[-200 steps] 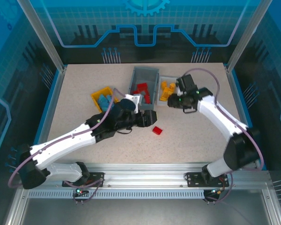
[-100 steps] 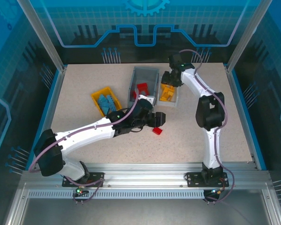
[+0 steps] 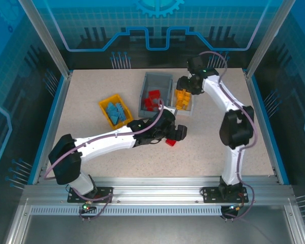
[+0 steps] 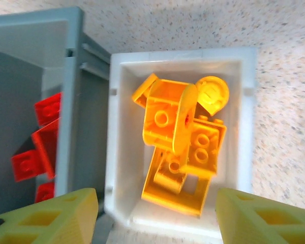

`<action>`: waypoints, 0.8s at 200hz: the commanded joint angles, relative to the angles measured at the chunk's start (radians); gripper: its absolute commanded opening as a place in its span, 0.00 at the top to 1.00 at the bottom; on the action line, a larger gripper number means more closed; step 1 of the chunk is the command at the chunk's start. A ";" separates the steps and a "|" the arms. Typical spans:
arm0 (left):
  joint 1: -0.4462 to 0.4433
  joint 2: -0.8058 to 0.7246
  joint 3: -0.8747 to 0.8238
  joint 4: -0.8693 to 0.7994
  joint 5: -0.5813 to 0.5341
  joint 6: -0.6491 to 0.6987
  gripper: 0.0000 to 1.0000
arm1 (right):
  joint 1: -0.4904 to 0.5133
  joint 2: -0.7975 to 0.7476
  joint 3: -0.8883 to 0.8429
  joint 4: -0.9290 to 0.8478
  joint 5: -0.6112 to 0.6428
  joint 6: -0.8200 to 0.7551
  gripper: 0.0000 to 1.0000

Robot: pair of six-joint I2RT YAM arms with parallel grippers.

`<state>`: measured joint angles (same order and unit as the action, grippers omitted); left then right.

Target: Sort the legos into containers by color

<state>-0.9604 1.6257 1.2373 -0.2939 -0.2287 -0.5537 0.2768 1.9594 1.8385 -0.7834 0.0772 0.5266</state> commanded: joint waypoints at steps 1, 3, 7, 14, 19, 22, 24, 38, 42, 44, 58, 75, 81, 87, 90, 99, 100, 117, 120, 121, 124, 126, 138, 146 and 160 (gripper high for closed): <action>-0.008 0.071 0.053 -0.100 -0.008 0.030 0.07 | 0.013 -0.249 -0.177 0.072 0.019 -0.014 0.35; -0.008 0.078 0.056 -0.106 -0.008 0.029 0.07 | 0.014 -0.273 -0.201 0.080 0.019 -0.014 0.35; -0.006 0.091 0.063 -0.120 -0.007 0.024 0.06 | 0.016 -0.319 -0.244 0.094 0.021 -0.014 0.35; -0.006 0.116 0.076 -0.144 0.002 0.015 0.06 | 0.020 -0.398 -0.327 0.118 0.024 -0.013 0.34; -0.006 0.134 0.084 -0.156 0.008 0.006 0.06 | 0.024 -0.453 -0.386 0.128 0.026 -0.010 0.34; -0.006 0.142 0.089 -0.163 0.012 0.001 0.06 | 0.025 -0.486 -0.414 0.133 0.027 -0.008 0.34; -0.006 0.149 0.093 -0.167 0.015 -0.002 0.06 | 0.027 -0.511 -0.438 0.135 0.028 -0.007 0.34; -0.006 0.200 0.122 -0.199 0.036 -0.013 0.06 | 0.040 -0.654 -0.571 0.136 0.035 0.002 0.33; -0.005 0.212 0.132 -0.207 0.041 -0.011 0.06 | 0.046 -0.694 -0.609 0.136 0.035 0.005 0.33; -0.006 0.218 0.135 -0.211 0.042 -0.010 0.06 | 0.047 -0.716 -0.628 0.135 0.035 0.007 0.33; -0.003 0.264 0.165 -0.247 0.045 0.009 0.05 | 0.059 -0.850 -0.744 0.115 0.030 0.030 0.33; 0.004 0.313 0.196 -0.287 0.032 0.048 0.04 | 0.069 -0.987 -0.852 0.070 0.016 0.066 0.33; 0.010 0.327 0.199 -0.290 0.033 0.061 0.03 | 0.072 -1.033 -0.884 0.055 0.006 0.079 0.33; 0.017 0.338 0.201 -0.292 0.039 0.072 0.03 | 0.077 -1.073 -0.912 0.043 -0.006 0.092 0.32; 0.020 0.344 0.202 -0.294 0.041 0.075 0.03 | 0.078 -1.093 -0.924 0.035 -0.011 0.100 0.32; 0.032 0.359 0.203 -0.292 0.059 0.085 0.03 | 0.083 -1.146 -0.953 0.018 -0.028 0.126 0.32; 0.033 0.361 0.203 -0.291 0.061 0.087 0.03 | 0.084 -1.153 -0.953 0.016 -0.031 0.129 0.32; 0.048 0.387 0.208 -0.283 0.092 0.112 0.03 | 0.088 -1.239 -1.032 -0.008 -0.075 0.174 0.32; 0.049 0.392 0.210 -0.284 0.096 0.118 0.04 | 0.089 -1.254 -1.043 -0.012 -0.079 0.181 0.33; 0.049 0.393 0.211 -0.283 0.097 0.119 0.04 | 0.089 -1.254 -1.048 -0.013 -0.083 0.183 0.33; 0.051 0.399 0.215 -0.285 0.098 0.124 0.04 | 0.091 -1.266 -1.058 -0.017 -0.089 0.191 0.33; 0.051 0.402 0.217 -0.286 0.099 0.128 0.04 | 0.092 -1.275 -1.064 -0.021 -0.092 0.195 0.33; 0.052 0.421 0.229 -0.290 0.100 0.144 0.06 | 0.099 -1.329 -1.091 -0.040 -0.110 0.219 0.33; 0.052 0.433 0.236 -0.292 0.100 0.153 0.08 | 0.100 -1.358 -1.099 -0.059 -0.117 0.230 0.33; 0.055 0.449 0.244 -0.291 0.097 0.159 0.12 | 0.102 -1.396 -1.100 -0.099 -0.123 0.243 0.34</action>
<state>-0.9066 2.0438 1.4399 -0.5564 -0.1593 -0.4438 0.3614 0.6216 0.7506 -0.8047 0.0040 0.7078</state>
